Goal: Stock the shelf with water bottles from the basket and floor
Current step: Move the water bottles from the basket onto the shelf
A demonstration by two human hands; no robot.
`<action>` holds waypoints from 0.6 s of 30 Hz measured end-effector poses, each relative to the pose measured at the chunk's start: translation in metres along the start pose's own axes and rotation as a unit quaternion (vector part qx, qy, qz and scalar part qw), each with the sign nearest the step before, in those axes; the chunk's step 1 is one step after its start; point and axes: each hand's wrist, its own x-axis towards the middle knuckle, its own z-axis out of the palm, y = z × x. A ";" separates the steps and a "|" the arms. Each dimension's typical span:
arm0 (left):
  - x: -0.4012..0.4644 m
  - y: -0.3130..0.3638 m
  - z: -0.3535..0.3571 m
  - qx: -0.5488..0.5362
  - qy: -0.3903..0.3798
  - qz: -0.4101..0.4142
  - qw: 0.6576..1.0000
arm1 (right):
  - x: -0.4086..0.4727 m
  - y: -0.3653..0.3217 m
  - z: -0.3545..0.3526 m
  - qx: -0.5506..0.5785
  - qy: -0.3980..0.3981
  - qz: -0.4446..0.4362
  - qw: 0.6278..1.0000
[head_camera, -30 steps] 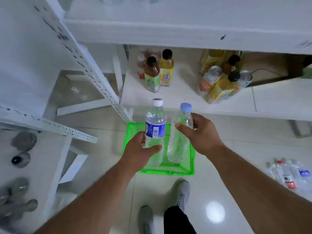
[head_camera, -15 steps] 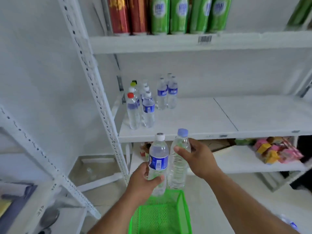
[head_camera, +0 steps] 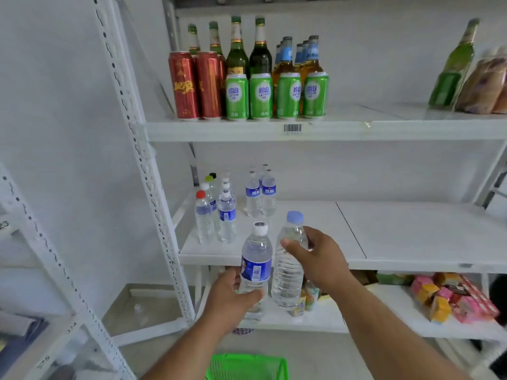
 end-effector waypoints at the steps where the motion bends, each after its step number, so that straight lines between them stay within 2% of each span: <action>1: 0.002 0.003 0.007 -0.002 0.005 -0.004 1.000 | 0.004 0.003 -0.006 0.000 -0.005 -0.003 1.000; 8: 0.011 0.020 0.043 -0.013 0.033 -0.020 0.999 | 0.030 0.026 -0.030 0.007 -0.032 -0.019 0.999; 18: 0.066 0.021 0.048 -0.030 0.031 -0.029 0.999 | 0.088 0.044 -0.021 -0.001 -0.036 -0.014 0.999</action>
